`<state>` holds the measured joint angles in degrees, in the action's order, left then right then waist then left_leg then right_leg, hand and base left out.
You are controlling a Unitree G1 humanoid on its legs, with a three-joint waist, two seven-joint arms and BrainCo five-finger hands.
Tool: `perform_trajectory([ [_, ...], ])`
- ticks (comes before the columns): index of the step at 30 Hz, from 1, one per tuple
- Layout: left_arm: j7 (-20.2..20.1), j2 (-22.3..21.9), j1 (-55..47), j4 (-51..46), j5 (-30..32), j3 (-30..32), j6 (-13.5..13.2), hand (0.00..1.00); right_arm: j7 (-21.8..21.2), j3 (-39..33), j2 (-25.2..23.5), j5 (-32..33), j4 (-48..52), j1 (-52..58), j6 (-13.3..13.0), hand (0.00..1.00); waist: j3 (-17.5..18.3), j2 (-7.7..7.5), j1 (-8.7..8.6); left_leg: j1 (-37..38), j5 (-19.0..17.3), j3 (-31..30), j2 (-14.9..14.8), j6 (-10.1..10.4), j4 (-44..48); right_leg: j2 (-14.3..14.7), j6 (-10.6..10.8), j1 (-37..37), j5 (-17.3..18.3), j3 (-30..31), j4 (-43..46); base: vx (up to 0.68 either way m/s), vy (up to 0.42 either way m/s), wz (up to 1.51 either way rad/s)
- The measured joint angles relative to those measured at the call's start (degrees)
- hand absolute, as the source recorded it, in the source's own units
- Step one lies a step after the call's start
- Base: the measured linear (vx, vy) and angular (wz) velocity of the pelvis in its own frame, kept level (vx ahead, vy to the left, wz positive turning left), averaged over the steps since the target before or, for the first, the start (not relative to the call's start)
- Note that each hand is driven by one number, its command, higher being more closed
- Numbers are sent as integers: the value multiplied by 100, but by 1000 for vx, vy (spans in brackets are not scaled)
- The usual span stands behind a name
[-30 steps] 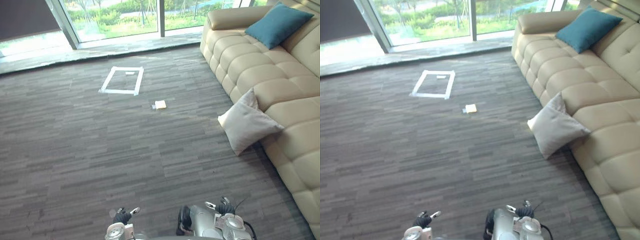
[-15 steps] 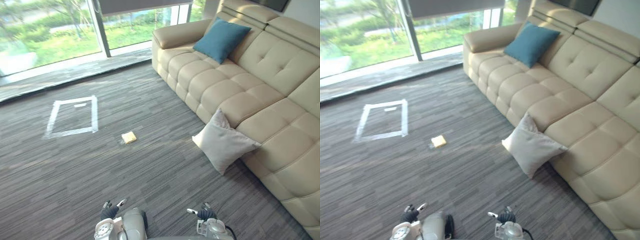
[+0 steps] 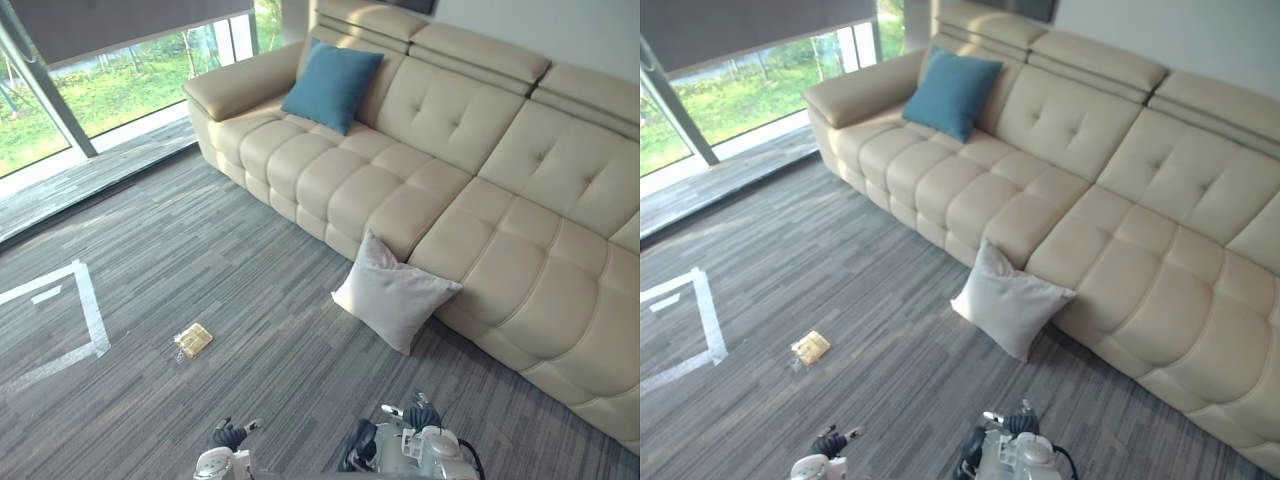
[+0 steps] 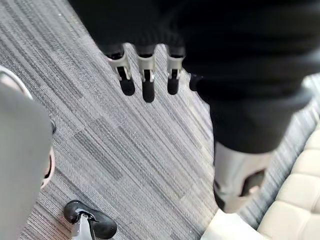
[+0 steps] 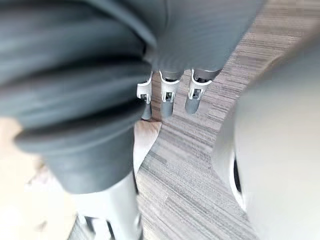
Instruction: Pick up cushions and gather them together orderly.
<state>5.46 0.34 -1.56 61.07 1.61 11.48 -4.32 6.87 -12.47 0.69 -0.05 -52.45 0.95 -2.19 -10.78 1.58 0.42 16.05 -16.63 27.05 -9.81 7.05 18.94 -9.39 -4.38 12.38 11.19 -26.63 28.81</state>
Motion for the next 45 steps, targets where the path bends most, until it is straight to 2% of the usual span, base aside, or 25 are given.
perform_trajectory([
  [1, -23, -10, 20, -19, 16, 45, 9, 0, 2, -59, 14, 2, 28, 3, 1, 0, -40, 58, -26, -255, 30, -198, -208, -7, 726, 69, -7, -122, 87, -23, -40, 369, -227, 4],
  [2, -37, -21, 18, -103, 50, 118, 16, 0, 14, -74, 42, 4, 29, 10, 12, 0, -81, 117, -42, -766, 367, -616, -519, -137, 1994, 201, -51, -372, 228, -45, -113, 325, -179, -9],
  [3, -35, -26, -25, -205, 51, 160, 14, 0, 42, -70, 51, 4, 6, 14, 39, 0, -138, 89, -6, -1167, 460, -939, -744, -168, 3024, 322, -82, -628, 351, 10, -192, 378, -158, -24],
  [5, -37, -24, -81, -393, 36, 294, 1, 0, 60, -11, 10, 14, -19, 19, 64, 0, -205, 52, 25, -1689, 298, -1114, -910, -114, 4070, 440, -83, -1059, 568, 218, -271, 321, -77, -55],
  [6, -37, -19, -115, -463, 36, 289, 1, 0, 67, -6, -16, 18, -20, 25, 77, 0, -209, 15, 32, -1975, 194, -1151, -844, -138, 4110, 446, -41, -1201, 645, 347, -330, 252, -40, -67],
  [9, -28, -103, -140, -654, 16, 328, -39, 0, 96, -6, -40, 25, -21, 32, 113, 0, -206, -6, 161, -2530, -81, -1239, -519, -302, 2960, 442, 81, -1455, 707, 886, -474, 288, 54, -87],
  [12, -3, -118, -105, -742, -70, 333, -79, 0, 128, 7, -65, 28, -48, 29, 118, 0, -248, -73, 292, -2818, -56, -1840, 6, -281, 1834, 361, 259, -1635, 756, 1390, -566, 355, 218, -94],
  [13, 31, -130, -124, -726, -70, 329, -112, 0, 154, 119, -49, 28, -71, 75, 118, 0, -232, -59, 288, -2788, 258, -2111, 193, -272, 1115, 370, 444, -1657, 840, 1606, -548, 308, 298, -108],
  [14, 50, -111, -101, -694, -111, 356, -151, 0, 171, 222, -65, 28, -104, 64, 122, 0, -201, -78, 319, -2762, 595, -2176, 248, -250, 1037, 394, 623, -1646, 944, 1896, -474, 302, 309, -102],
  [16, 54, 79, -115, -600, -66, 365, -150, 0, 174, 313, -242, 27, -114, 100, 119, 0, 2, -380, 299, -2693, 344, -1803, 310, -411, 1026, 244, 795, -1636, 835, 2306, -728, 331, 300, -81],
  [17, 55, 100, -105, -573, -76, 424, -151, 0, 172, 325, -311, 24, -122, 134, 121, 0, 52, -458, 296, -2664, 231, -1639, 303, -448, 1061, 208, 848, -1631, 796, 2435, -781, 353, 307, -81],
  [19, 66, 111, -83, -456, -65, 465, -141, 0, 153, 363, -349, 6, -119, 134, 122, 0, 72, -469, 328, -2357, 50, -1234, 260, -561, 969, 91, 897, -1564, 517, 2484, -548, 262, 264, -90],
  [21, 65, 104, -94, -384, -57, 435, -129, 0, 131, 359, -350, -2, -78, 130, 118, 0, 37, -380, 344, -1886, 22, -890, 264, -615, 648, -86, 928, -1239, 215, 2298, 193, 163, 187, -81],
  [24, 59, 169, -90, -226, 4, 211, -87, 0, 88, 353, -348, -14, -58, 137, 97, 0, 48, -334, 290, -1180, 11, -657, 259, -635, 142, -501, 857, -983, 375, 1161, 1006, 166, 113, -42],
  [26, 56, 181, -85, -191, 42, 130, -79, 0, 88, 312, -345, -63, -57, 137, 67, 0, 54, -325, 282, -972, 53, -610, 241, -575, -124, -487, 847, -818, 394, 889, 748, 134, 9, -11],
  [29, 48, 214, -35, -172, 70, -35, -32, 0, 85, 202, -319, -122, -39, 109, 48, 0, 57, -297, 253, -911, 108, -619, 241, -477, -319, -322, 825, -495, 337, 889, 61, 124, -109, 0],
  [30, 46, 232, -21, -114, 89, -84, -31, 0, 85, 195, -299, -122, -43, 104, 51, 0, 61, -305, 243, -844, 151, -636, 263, -395, -415, -187, 707, -453, 61, 948, -446, 189, -193, 13],
  [31, 40, 277, -20, -77, 127, -142, -35, 0, 86, 189, -291, -112, -44, 135, 49, 0, 86, -371, 234, -786, 159, -697, 337, -347, -483, -130, 587, -501, -477, 1051, -783, 221, -239, 23],
  [32, 25, 161, 44, 28, 192, -145, -28, 0, 85, 132, -217, -120, -50, 125, 45, 0, 125, -209, 194, -680, 203, -806, 248, -198, -561, -28, 567, -608, -406, 976, -704, 250, -253, 24],
  [33, 5, 61, 5, 32, 241, -139, -37, 0, 92, 92, -141, -119, -84, 135, 51, 0, 188, -92, 196, -641, 221, -856, 165, -164, -652, 62, 505, -649, -280, 915, -744, 215, -210, 18],
  [36, -20, -36, 6, 21, 303, -134, -33, 0, 97, -5, -63, -112, -88, 122, 49, 0, 164, 43, 207, -696, 229, -963, -36, -147, -304, 199, 440, -779, 12, 809, -689, 181, -220, 12],
  [40, -46, -16, -41, -283, 391, -121, -40, 0, 137, -34, -30, -104, -111, 178, 82, 0, 131, 25, 206, -1980, 277, -1740, -511, -126, 2649, 322, 394, -1277, 313, 675, -709, 108, -129, 14],
  [42, -42, -23, -85, -343, 391, -129, -41, 0, 170, -35, -33, -96, -150, 180, 95, 0, 134, 17, 261, -2114, 201, -1714, -508, -67, 2642, 342, 401, -1387, 336, 756, -747, 140, 13, -35],
  [43, -42, -21, -70, -358, 390, -130, -40, 0, 185, -37, -33, -85, -146, 179, 100, 0, 133, 15, 261, -2187, 139, -1721, -418, -155, 2268, 346, 419, -1400, 335, 858, -788, 197, 105, -46],
  [45, -17, -14, -31, -340, 388, -132, -32, 0, 219, -39, -31, 16, -138, 141, 102, 0, 129, 7, 259, -2176, 166, -1911, -180, -174, 1192, 335, 487, -1423, 300, 989, -820, 166, 132, -36],
])
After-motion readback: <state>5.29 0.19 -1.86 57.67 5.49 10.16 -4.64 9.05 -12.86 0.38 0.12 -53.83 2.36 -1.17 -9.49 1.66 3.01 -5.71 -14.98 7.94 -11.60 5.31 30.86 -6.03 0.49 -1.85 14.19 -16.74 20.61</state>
